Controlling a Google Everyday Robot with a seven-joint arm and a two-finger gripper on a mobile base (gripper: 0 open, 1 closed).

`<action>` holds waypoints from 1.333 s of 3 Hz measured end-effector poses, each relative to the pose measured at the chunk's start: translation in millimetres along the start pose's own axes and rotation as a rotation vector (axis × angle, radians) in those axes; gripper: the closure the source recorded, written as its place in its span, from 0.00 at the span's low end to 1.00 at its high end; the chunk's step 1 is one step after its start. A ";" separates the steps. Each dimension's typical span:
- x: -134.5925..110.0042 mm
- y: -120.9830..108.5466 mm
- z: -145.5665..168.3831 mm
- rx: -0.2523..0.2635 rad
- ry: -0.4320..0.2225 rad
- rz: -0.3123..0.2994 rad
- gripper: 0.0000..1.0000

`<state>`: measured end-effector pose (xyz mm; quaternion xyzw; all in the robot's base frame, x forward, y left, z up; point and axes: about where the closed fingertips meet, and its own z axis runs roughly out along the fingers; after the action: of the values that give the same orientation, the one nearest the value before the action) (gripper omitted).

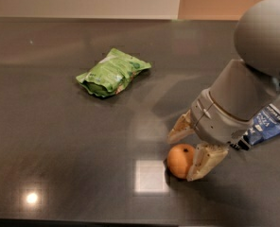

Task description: Pick orange

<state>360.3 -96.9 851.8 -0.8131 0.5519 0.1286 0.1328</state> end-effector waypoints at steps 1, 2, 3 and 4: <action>-2.6 -2.3 -3.4 -0.016 0.003 0.007 0.65; -15.5 -7.3 -16.5 -0.027 0.001 0.010 0.88; -37.0 -17.4 -40.5 -0.026 0.013 -0.001 1.00; -58.0 -26.1 -67.9 -0.004 -0.001 -0.016 1.00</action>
Offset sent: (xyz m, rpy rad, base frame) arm 0.0035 0.0195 0.0405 -0.0131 0.0606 0.0051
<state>368.1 -61.9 937.6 -0.8176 0.5452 0.1292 0.1325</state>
